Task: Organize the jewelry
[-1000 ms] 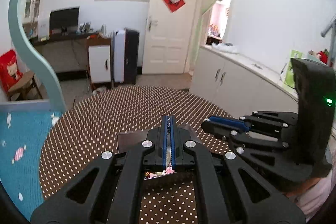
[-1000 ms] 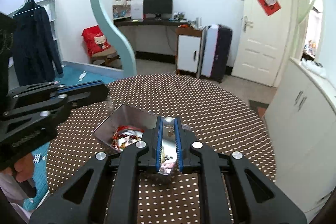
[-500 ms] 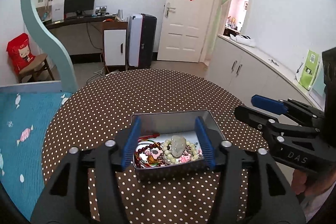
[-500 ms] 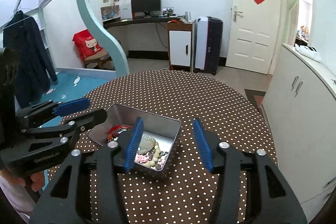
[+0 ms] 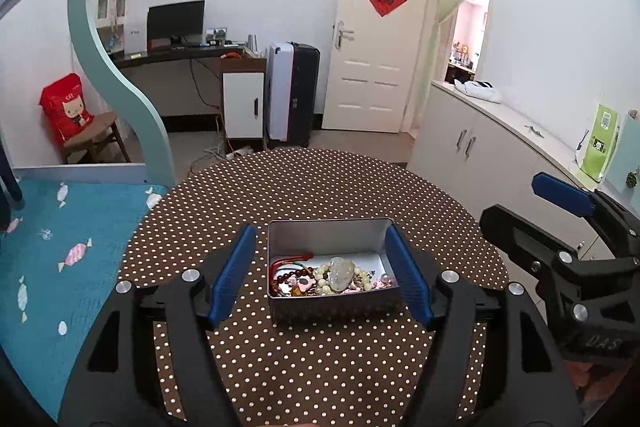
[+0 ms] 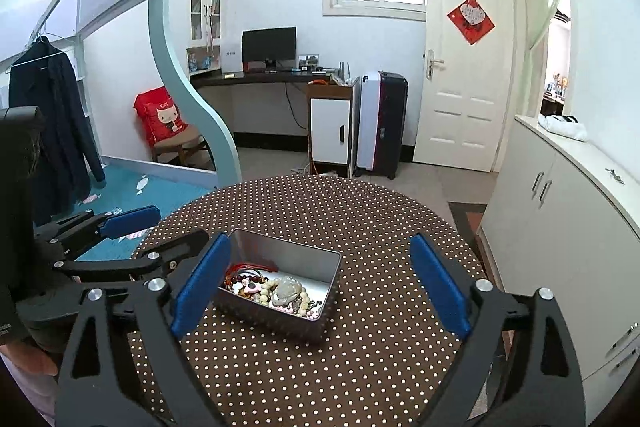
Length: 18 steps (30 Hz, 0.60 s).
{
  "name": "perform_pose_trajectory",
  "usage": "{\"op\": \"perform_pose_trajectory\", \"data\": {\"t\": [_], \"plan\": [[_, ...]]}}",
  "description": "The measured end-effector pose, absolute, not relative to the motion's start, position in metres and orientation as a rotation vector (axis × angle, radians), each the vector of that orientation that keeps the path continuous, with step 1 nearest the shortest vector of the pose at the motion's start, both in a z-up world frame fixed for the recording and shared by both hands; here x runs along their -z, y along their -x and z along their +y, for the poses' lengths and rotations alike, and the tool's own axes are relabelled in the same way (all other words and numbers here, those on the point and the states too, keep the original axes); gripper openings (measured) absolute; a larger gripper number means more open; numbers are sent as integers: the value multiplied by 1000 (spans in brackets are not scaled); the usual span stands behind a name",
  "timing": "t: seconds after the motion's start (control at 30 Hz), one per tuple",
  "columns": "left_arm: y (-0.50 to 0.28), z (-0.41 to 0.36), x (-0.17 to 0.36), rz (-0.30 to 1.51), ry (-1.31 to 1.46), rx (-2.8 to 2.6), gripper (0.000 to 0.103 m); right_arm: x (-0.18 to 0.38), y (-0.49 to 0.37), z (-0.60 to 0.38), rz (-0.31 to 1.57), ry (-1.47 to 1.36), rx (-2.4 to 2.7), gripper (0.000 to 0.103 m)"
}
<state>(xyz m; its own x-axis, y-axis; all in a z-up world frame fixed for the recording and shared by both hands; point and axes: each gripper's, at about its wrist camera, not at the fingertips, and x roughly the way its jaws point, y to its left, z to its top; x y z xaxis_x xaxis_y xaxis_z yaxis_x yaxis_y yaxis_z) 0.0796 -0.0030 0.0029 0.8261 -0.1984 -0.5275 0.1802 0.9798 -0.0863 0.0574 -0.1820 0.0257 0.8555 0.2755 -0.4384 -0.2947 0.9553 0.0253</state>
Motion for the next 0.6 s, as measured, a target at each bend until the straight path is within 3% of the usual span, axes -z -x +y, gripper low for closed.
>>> {"op": "perform_pose_trajectory", "data": {"t": [0.6], "plan": [[-50,-17,-15,545,-22,166,69,-26,-32,-190,428,9,-272,92]]}}
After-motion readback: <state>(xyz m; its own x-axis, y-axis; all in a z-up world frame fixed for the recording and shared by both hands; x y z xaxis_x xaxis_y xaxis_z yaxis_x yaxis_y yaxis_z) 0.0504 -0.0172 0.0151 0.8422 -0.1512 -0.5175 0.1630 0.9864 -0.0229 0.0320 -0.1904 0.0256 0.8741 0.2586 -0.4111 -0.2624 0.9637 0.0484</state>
